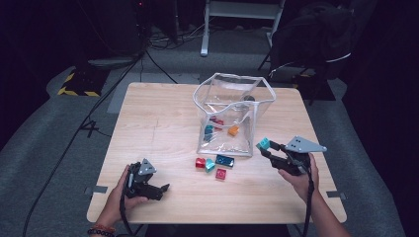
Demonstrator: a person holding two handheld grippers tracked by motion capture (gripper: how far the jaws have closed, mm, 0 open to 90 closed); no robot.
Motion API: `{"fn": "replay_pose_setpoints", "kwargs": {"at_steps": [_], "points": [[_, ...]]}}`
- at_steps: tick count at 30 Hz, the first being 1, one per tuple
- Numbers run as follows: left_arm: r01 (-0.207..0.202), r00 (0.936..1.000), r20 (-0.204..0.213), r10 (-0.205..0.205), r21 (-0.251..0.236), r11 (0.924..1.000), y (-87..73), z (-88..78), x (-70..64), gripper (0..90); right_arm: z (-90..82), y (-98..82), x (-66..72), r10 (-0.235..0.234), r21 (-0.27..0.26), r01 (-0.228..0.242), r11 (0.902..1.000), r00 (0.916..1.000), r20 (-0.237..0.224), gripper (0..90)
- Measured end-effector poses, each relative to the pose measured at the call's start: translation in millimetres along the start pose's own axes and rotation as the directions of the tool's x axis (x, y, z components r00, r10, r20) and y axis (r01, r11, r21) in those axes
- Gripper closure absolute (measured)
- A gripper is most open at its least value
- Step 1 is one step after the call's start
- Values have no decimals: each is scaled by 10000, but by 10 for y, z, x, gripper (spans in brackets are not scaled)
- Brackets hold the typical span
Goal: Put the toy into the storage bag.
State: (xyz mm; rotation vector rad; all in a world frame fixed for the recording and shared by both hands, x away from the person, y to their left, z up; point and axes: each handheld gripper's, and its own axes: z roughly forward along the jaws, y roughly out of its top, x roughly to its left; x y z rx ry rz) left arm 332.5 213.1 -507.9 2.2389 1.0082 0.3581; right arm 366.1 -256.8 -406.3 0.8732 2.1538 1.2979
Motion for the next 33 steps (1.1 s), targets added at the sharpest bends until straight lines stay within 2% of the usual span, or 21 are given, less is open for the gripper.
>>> {"fn": "replay_pose_setpoints", "kwargs": {"at_steps": [8, 11, 17, 22, 33], "points": [[-3, 10000, 4, 3, -1, 10000, 0, 0, 1, 4, -84, 275, -66, -90, -502, 103, 9987, 9996, 264, 591], [-11, 10000, 5, 11, -3, 10000, 0, 0, 1, 4, -104, 438, -99, -247, -657, 274, 9975, 9988, 428, 591], [-10, 10000, 4, 10, -1, 10000, 0, 0, 1, 4, -96, 784, -176, -199, -1042, 258, 9942, 9982, 574, 591], [-2, 10000, 2, 2, -2, 10000, 0, 0, 0, 4, 18, 1017, -192, -330, -1045, 402, 9937, 9970, 694, 591], [0, 10000, -3, 0, 1, 10000, 0, 0, 0, 4, 451, 1405, -129, -376, -742, 421, 9964, 9974, 607, 590]]}}
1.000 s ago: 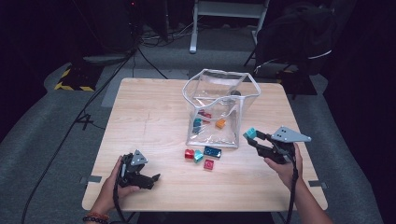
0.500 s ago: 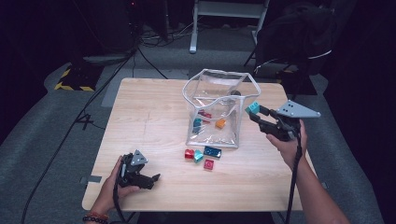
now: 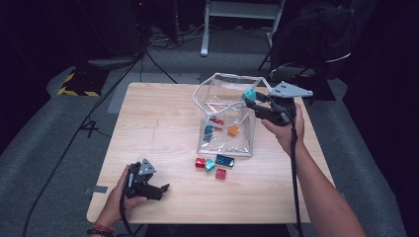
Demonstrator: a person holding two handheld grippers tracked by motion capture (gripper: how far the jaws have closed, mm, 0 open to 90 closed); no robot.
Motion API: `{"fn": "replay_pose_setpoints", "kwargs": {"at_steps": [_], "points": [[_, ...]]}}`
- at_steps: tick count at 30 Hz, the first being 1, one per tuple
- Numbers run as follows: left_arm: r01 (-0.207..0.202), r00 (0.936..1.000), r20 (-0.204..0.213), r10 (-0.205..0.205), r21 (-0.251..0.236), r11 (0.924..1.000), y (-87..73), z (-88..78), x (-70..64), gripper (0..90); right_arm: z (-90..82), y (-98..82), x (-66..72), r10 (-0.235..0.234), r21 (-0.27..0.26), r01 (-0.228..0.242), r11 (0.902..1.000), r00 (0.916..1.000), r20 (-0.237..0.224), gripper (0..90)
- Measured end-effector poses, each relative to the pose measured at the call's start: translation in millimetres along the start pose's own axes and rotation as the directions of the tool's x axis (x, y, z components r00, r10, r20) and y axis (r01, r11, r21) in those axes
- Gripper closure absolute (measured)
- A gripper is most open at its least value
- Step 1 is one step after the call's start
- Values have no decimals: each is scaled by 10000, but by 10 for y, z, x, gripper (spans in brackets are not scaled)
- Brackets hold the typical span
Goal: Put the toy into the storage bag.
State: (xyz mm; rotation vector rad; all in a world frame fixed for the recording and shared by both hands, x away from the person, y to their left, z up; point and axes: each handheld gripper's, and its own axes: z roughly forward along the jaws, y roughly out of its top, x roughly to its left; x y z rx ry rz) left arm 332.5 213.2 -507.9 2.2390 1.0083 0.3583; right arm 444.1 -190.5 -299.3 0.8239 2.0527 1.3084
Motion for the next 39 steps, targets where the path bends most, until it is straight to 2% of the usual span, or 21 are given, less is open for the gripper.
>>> {"fn": "replay_pose_setpoints", "kwargs": {"at_steps": [4, 6, 10, 14, 16, 17, 19, 21, 25, 30, 35, 39], "points": [[-7, 10000, 4, 7, 15, 10000, 1, -2, 1, 4, 162, 104, 120, -57, 63, 58, 10000, 9999, -120, 590], [-2, 10000, 10, 2, 14, 10000, 0, -1, 0, 4, 263, 145, 207, -257, 181, 259, 9995, 9996, -115, 590], [-4, 10000, 7, 4, 13, 10000, 0, -1, 0, 4, 387, 172, 287, -376, 338, 381, 9987, 9992, -164, 590], [-5, 10000, 11, 5, 18, 10000, 1, -2, 1, 4, 531, 188, 323, -385, 540, 389, 9978, 9992, -89, 590], [-5, 10000, 10, 5, 18, 10000, 1, -2, 1, 4, 606, 193, 327, -322, 647, 316, 9974, 9994, 91, 587], [-3, 10000, 14, 3, 17, 10000, 1, -2, 1, 4, 633, 195, 326, -287, 668, 275, 9974, 9994, 170, 571], [-5, 10000, 8, 5, 18, 10000, 1, -2, 1, 4, 703, 199, 317, -165, 759, 132, 9970, 9989, 433, 479], [-6, 10000, 6, 6, 17, 10000, 1, -2, 1, 4, 741, 204, 309, -21, 876, -26, 9961, 9986, 532, 495], [-3, 10000, 8, 3, 17, 10000, 1, -2, 1, 4, 685, 232, 332, -169, 769, 128, 9970, 9985, 530, 492], [-6, 10000, 0, 6, 16, 10000, 0, -2, 0, 4, 535, 241, 363, -348, 497, 323, 9982, 9982, 488, 485], [3, 10000, -8, -3, 0, 10000, 0, 0, -1, 4, 349, 175, 379, -507, 400, 496, 9980, 9983, 274, 483], [-9, 10000, -22, 9, 1, 10000, 0, -1, 0, 4, 163, 75, 369, -464, 344, 464, 9983, 9989, -14, 483]]}}
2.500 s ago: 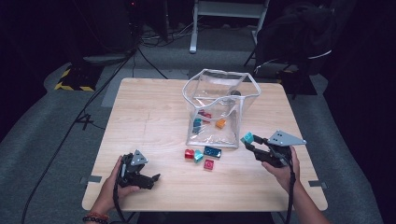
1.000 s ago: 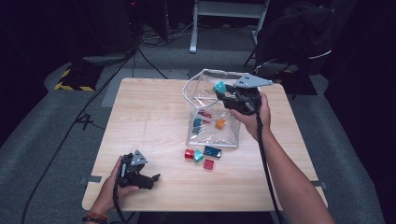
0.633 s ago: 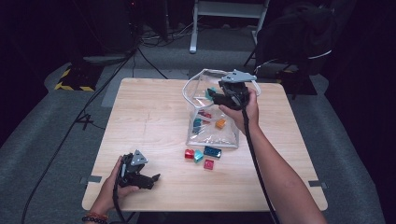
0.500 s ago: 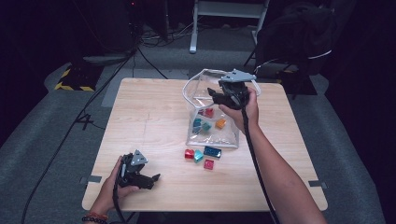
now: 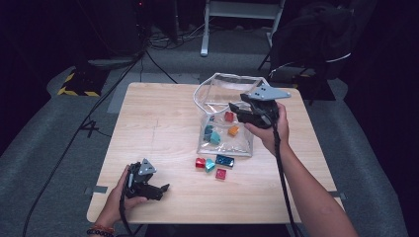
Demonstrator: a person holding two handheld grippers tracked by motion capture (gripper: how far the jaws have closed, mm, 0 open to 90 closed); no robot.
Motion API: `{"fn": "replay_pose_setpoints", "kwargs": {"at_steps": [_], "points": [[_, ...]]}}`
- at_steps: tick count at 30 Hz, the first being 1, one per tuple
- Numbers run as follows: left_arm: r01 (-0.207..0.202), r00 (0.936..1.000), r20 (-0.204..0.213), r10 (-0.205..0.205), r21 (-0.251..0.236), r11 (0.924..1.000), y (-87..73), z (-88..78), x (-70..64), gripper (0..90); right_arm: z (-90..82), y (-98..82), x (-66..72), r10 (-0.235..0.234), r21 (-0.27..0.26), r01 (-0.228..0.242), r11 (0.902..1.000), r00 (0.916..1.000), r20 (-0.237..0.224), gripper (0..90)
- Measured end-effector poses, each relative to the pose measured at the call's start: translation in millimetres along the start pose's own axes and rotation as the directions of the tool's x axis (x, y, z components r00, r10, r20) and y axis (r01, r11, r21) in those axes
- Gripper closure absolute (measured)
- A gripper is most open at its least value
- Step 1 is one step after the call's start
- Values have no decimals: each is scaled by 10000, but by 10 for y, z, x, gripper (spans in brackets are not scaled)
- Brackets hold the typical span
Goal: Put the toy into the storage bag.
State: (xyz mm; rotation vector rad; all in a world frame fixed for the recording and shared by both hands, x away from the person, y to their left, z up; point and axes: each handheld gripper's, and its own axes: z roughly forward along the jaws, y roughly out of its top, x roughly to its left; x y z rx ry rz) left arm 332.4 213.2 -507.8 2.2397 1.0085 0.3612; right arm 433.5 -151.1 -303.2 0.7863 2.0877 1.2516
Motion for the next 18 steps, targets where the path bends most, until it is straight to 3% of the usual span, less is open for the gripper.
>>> {"fn": "replay_pose_setpoints", "kwargs": {"at_steps": [5, 10, 12, 15, 18], "points": [[6, 10000, -1, -6, 1, 10000, 0, 0, -1, 4, -261, -202, 40, -83, -85, 79, 9999, 9988, -473, 473], [16, 10000, -45, -16, -3, 10000, -1, -2, -3, 4, -469, -538, 175, -205, -57, 200, 9998, 9932, -1142, 464], [21, 10000, -47, -21, -3, 10000, -1, -2, -3, 4, -494, -699, 257, -476, 148, 504, 9986, 9871, -1527, 452], [19, 10000, -45, -19, -4, 10000, -1, -2, -3, 4, -489, -945, 389, -888, 457, 981, 9941, 9807, -1743, 447], [18, 10000, -46, -18, -4, 10000, -1, -2, -3, 4, -428, -1171, 479, -746, 716, 941, 9930, 9684, -2382, 443]]}}
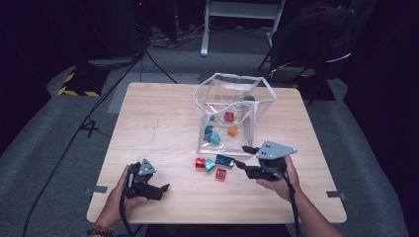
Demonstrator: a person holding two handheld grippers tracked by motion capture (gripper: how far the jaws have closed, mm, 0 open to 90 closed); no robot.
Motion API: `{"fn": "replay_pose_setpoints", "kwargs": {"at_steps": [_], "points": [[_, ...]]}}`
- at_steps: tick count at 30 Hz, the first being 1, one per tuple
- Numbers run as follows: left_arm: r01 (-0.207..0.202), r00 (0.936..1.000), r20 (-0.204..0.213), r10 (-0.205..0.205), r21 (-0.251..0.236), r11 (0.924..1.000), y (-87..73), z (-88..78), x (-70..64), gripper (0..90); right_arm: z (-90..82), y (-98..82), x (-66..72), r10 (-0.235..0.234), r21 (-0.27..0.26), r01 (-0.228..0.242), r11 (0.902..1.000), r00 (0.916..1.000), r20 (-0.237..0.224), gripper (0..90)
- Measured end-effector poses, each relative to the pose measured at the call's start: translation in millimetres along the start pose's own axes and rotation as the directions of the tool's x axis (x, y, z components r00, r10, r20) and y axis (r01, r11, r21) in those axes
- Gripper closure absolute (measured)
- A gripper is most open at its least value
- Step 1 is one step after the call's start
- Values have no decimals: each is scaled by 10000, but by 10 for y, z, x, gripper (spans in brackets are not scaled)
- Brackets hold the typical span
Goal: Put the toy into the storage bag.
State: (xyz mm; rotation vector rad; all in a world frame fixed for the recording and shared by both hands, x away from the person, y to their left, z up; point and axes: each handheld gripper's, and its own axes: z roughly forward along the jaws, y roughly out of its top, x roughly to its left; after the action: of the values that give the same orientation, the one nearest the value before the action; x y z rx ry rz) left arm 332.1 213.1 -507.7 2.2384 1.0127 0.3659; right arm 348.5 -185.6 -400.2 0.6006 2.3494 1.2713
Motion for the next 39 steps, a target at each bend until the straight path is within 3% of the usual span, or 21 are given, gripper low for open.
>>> {"fn": "replay_pose_setpoints", "kwargs": {"at_steps": [2, 5, 7, 11, 13, 16, 21, 26, 28, 31, 35, 39], "points": [[-2, 10000, -1, 2, 2, 10000, 0, 0, 0, 4, 76, -120, 54, -31, 180, 32, 9998, 10000, -90, 442], [3, 10000, -2, -3, 2, 10000, 0, 0, 0, 4, 211, -289, 109, 53, 420, -29, 9991, 9983, -578, 443], [12, 10000, 13, -12, 0, 10000, 0, 1, 0, 4, 294, -349, 136, -82, 729, 129, 9973, 9979, -643, 441], [3, 10000, 2, -3, 1, 10000, 0, 0, 0, 4, 437, -474, 169, 0, 820, 85, 9966, 9948, -1023, 421], [9, 10000, 25, -9, 1, 10000, 0, 1, 0, 4, 521, -512, 194, -192, 1011, 289, 9945, 9952, -959, 417], [4, 10000, 1, -4, 1, 10000, 0, 0, 0, 4, 660, -554, 204, -106, 1283, 233, 9915, 9951, -986, 415], [3, 10000, 0, -3, -1, 10000, 0, 0, 0, 4, 823, -567, 172, 276, 1497, -130, 9886, 9950, -962, 401], [3, 10000, -1, -3, -2, 10000, 0, 0, 0, 4, 930, -631, 151, 751, 1670, -545, 9845, 9900, -1194, 395], [12, 10000, -9, -12, -3, 10000, -1, 0, -1, 4, 951, -633, 172, 559, 1765, -348, 9837, 9916, -1164, 390], [80, 10000, 1, -80, -9, 10000, -3, 0, -7, 4, 967, -633, 177, 622, 1723, -417, 9842, 9914, -1155, 394], [77, 10000, 1, -77, -10, 10000, -3, 0, -7, 4, 950, -642, 181, 582, 1578, -361, 9868, 9888, -1374, 572], [77, 10000, 1, -77, -10, 10000, -3, 0, -7, 4, 919, -651, 189, 493, 1568, -291, 9872, 9908, -1263, 591]]}}
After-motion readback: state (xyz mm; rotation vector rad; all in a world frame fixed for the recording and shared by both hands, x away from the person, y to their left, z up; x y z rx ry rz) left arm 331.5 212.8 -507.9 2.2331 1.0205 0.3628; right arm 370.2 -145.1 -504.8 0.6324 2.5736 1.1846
